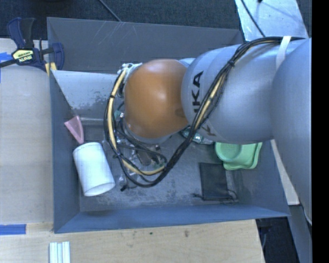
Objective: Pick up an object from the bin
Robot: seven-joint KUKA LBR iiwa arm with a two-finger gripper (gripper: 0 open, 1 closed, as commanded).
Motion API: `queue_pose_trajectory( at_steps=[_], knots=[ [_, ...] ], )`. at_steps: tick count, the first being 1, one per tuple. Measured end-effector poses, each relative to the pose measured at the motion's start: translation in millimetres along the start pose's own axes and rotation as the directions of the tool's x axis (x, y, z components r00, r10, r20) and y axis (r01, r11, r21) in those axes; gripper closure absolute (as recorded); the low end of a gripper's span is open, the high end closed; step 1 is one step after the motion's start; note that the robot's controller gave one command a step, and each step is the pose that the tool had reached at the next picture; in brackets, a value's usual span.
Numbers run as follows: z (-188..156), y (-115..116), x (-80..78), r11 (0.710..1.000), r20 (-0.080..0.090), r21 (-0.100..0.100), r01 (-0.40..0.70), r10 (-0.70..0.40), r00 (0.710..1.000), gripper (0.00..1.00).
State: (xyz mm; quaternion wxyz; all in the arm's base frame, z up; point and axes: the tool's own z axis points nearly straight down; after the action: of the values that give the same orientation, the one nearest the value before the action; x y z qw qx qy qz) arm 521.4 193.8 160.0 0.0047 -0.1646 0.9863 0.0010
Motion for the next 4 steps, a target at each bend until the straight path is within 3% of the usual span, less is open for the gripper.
queue_pose_trajectory(
  at_steps=[1,2,3,4],
  knots=[
    [43.3,-6.0,21.6,0.996,-0.007,0.000,0.094,-0.094,0.996,0.00],
    [60.6,-53.1,18.7,0.984,-0.009,0.001,-0.177,0.177,0.984,0.00],
    [88.3,-64.1,24.8,0.981,-0.006,0.000,0.194,-0.194,0.981,1.00],
    [89.4,-63.7,26.0,0.981,-0.010,-0.002,0.193,-0.193,0.981,0.00]
  ],
)
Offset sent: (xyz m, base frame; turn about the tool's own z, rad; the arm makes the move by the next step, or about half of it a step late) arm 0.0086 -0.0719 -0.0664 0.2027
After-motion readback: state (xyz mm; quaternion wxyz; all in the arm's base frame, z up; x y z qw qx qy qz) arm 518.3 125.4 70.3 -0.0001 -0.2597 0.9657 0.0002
